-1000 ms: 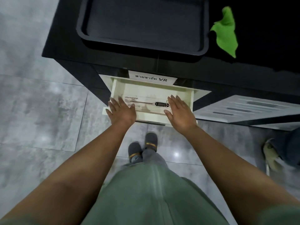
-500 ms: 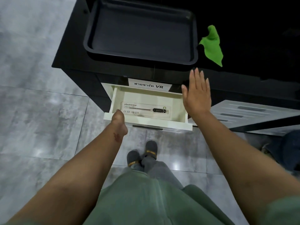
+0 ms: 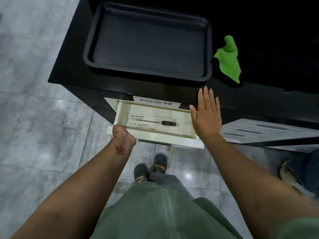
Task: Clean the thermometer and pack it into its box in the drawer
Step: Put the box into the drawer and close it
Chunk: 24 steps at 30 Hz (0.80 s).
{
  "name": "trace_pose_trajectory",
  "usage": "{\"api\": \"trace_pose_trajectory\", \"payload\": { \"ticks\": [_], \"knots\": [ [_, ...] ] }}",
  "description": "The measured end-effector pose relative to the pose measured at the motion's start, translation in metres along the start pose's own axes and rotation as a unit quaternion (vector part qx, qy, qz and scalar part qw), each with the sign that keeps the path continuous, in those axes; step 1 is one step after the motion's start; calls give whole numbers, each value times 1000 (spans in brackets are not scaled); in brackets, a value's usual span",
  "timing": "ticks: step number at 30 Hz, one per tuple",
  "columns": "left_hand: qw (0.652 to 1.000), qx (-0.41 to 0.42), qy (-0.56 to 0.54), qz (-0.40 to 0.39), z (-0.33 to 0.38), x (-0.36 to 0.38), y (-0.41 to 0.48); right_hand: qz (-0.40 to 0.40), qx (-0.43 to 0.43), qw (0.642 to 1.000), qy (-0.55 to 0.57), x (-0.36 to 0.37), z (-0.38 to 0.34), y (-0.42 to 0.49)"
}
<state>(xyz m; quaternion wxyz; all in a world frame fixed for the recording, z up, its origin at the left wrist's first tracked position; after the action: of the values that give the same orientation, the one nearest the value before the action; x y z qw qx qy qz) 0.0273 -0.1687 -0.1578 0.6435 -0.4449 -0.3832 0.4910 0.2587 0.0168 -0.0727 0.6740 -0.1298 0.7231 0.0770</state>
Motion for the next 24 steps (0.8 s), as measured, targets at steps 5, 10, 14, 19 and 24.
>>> {"api": "trace_pose_trajectory", "payload": {
  "ticks": [5, 10, 14, 19, 24],
  "knots": [
    [999, 20, -25, -15, 8, 22, -3, 21, -9, 1000, -4, -1, 1, 0],
    [998, 22, -14, -51, 20, 55, 11, 26, -11, 1000, -10, 0, 2, 4],
    [996, 21, -23, -83, 29, 78, 24, 29, -15, 999, 1, 2, 3, 5],
    [993, 33, -34, -106, 42, 99, 46, 23, -17, 1000, -9, 6, 3, 6],
    [988, 32, -23, -150, 46, 104, 56, 24, -15, 999, -26, 3, 2, 5]
  ]
}}
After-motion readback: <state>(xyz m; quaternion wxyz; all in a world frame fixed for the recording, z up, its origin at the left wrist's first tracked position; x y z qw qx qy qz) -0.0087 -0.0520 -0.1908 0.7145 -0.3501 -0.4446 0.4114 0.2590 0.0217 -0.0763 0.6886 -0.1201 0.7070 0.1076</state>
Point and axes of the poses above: each hand's wrist, its own y-axis towards the middle knuckle, its own x-axis out of the palm, z = x × y, the point moved 10 cm from there along y, towards the middle knuckle, and after that the axes turned 4 degrees about -z, right-handed, at the moved point
